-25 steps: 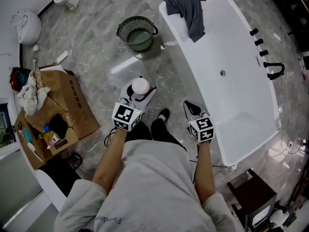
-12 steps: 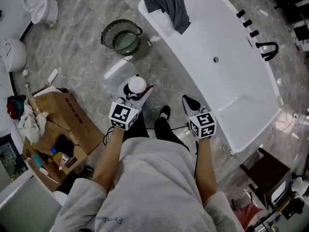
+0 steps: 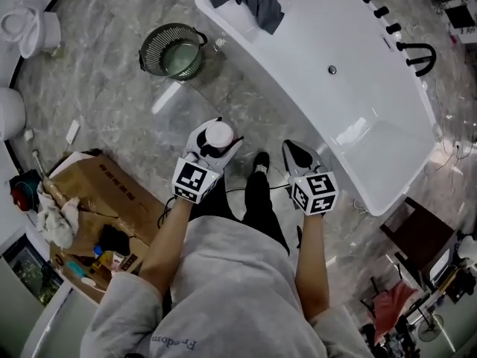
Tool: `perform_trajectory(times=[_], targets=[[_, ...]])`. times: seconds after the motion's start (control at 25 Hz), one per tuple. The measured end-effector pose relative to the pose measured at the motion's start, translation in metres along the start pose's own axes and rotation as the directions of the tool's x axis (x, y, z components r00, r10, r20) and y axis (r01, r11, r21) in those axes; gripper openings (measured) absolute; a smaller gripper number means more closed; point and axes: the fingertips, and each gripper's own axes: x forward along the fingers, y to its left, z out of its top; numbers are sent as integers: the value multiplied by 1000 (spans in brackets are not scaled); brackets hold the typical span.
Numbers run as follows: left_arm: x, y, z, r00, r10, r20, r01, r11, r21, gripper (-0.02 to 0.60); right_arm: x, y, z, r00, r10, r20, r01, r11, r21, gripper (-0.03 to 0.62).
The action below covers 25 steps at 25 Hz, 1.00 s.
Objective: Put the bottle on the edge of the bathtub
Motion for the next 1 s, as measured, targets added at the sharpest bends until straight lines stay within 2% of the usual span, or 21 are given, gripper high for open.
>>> perform_trajectory(times=[0.08, 0.16, 0.24, 0.32, 0.44, 0.56, 0.72, 0.84, 0.92, 1.0], targets=[[-2, 6, -11, 1000, -13, -19, 12, 1000, -20, 337, 9, 3, -2, 1000, -8, -15, 8, 1000, -1, 2], [0, 9, -21, 998, -30, -54, 29, 999, -21, 337, 19, -2, -9, 1000, -4, -21, 6, 998, 65, 2], [0, 14, -30, 993, -54, -103, 54, 999, 1, 337, 33, -6, -16, 1000, 1, -15, 1, 988, 156, 2], [-5, 17, -37, 988, -73, -139, 79, 996, 39, 337, 48, -4, -20, 1000, 11, -1, -10, 980, 199, 2], [0, 21, -48, 984, -102, -147, 113, 991, 70, 337, 73, -2, -20, 998, 54, 21, -57, 983, 175, 2], [23, 29, -54, 984, -134, -118, 138, 990, 27, 337, 93, -10, -23, 996, 81, 21, -84, 986, 147, 2], [56, 24, -66, 976, -183, -117, 191, 980, 56, 337, 104, -20, -45, 993, 117, 12, -117, 969, 219, 2], [72, 15, -80, 968, -212, -131, 223, 971, 81, 337, 111, -13, -71, 982, 187, -27, -173, 947, 271, 2], [76, 15, -93, 970, -204, -135, 216, 973, 87, 337, 118, -2, -87, 970, 227, -84, -203, 953, 226, 2], [82, 21, -108, 972, -191, -136, 205, 974, 95, 337, 127, 2, -95, 967, 223, -121, -204, 967, 150, 2]])
